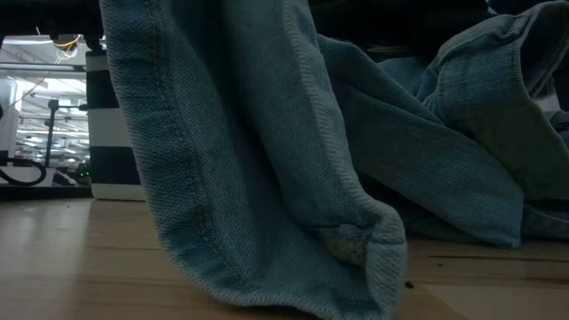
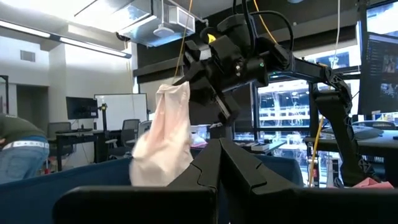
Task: Sort clothes
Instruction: Put the white underwear into the blue laundry bin, then put the pink sock into the blue laundry bin
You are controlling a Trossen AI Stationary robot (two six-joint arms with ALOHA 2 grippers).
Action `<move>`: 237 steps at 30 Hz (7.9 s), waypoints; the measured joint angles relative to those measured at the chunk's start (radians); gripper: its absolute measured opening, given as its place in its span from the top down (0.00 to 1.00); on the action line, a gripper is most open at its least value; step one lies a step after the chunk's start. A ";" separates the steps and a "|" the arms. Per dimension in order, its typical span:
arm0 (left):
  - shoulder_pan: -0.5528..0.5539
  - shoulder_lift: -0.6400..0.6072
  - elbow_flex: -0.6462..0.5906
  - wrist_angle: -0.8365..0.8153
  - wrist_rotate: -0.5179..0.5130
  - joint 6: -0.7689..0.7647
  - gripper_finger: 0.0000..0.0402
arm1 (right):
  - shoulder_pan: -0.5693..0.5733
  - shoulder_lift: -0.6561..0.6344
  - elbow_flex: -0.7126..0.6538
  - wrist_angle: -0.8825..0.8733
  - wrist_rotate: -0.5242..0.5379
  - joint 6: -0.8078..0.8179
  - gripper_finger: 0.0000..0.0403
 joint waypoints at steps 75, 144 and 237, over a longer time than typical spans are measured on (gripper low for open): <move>0.000 0.000 0.000 -0.004 0.000 0.003 1.00 | 0.408 -0.242 0.081 -1.108 0.098 0.202 0.49; 0.000 0.001 0.000 -0.172 0.000 0.153 1.00 | 0.799 -0.953 -1.342 -0.077 0.398 0.393 0.49; 0.000 0.001 0.000 -0.240 0.000 0.161 1.00 | 0.276 -0.708 -0.932 0.760 0.150 -0.298 0.93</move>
